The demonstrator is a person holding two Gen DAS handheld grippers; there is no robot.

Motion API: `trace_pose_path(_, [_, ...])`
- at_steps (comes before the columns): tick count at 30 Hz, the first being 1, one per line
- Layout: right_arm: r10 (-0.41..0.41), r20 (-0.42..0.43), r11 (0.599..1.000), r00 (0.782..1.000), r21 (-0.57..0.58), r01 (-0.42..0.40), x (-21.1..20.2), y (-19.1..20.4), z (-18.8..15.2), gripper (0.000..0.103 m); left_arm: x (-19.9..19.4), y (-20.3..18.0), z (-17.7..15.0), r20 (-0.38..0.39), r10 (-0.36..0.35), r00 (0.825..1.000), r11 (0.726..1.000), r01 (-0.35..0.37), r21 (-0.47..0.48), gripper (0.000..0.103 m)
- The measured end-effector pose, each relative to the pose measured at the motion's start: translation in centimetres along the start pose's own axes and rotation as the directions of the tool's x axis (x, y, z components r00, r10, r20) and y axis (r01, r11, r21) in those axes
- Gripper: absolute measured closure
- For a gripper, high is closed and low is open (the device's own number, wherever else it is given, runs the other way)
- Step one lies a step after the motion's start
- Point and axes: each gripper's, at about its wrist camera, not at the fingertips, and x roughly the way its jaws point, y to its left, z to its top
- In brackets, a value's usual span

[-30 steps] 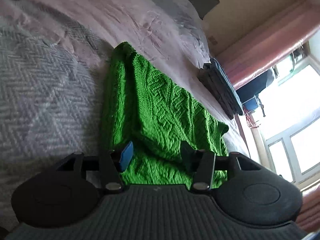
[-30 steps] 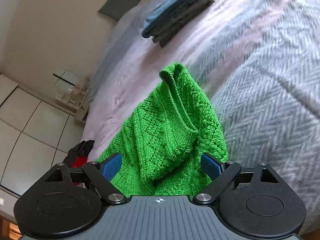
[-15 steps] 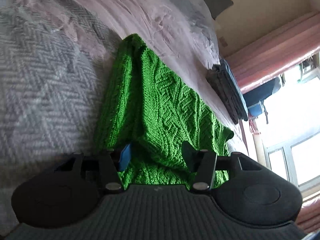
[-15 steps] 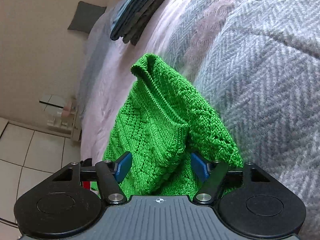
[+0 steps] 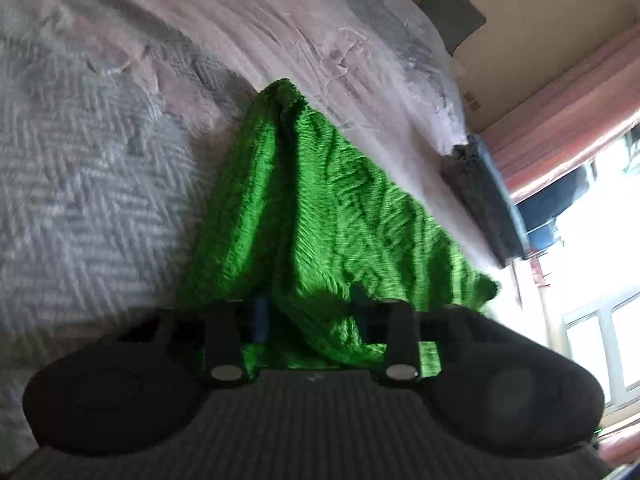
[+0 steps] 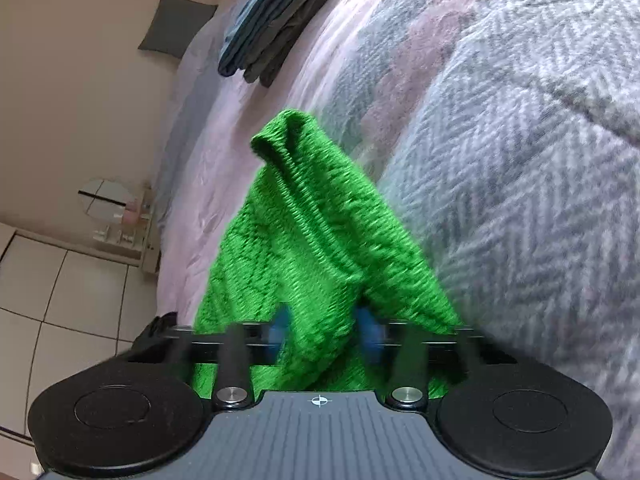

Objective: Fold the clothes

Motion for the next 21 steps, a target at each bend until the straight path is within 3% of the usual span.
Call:
trace_pose_path(2, [0.035, 0.023, 0.999, 0.999, 0.018, -0.035, -0.8, -0.5, 0.3, 0.095, -0.4, 0.7, 0.0, 0.011, -0.012, 1.0, 1.0, 0.012, 0.001, 0.096])
trace_pose_path(5, [0.085, 0.083, 0.996, 0.993, -0.033, -0.082, -3.5, 0.4, 0.5, 0.096, -2.6, 1.7, 0.4, 0.048, -0.086, 0.995, 0.996, 0.088, -0.032, 0.097])
trace_pose_path(8, [0.13, 0.097, 0.99, 0.987, -0.063, -0.124, -6.5, 1.4, 0.4, 0.096, -5.4, 1.6, 0.2, 0.07, -0.112, 0.991, 0.994, 0.111, 0.018, 0.097])
trace_pose_path(13, [0.07, 0.085, 0.997, 0.994, -0.042, -0.066, -7.2, 0.0, 0.2, 0.096, -7.4, 1.6, -1.6, 0.037, -0.144, 0.989, 0.988, 0.141, 0.061, 0.097])
trace_pose_path(17, [0.074, 0.076, 0.997, 0.994, -0.037, -0.072, -7.0, -0.2, -0.1, 0.096, -7.3, 2.3, -2.1, 0.048, -0.119, 0.992, 0.992, 0.117, 0.05, 0.097])
trace_pose_path(21, [0.027, 0.069, 0.997, 0.997, -0.072, -0.022, -6.8, 0.0, -0.4, 0.096, -7.2, 1.9, -2.4, 0.046, -0.113, 0.993, 0.989, 0.108, 0.098, 0.097])
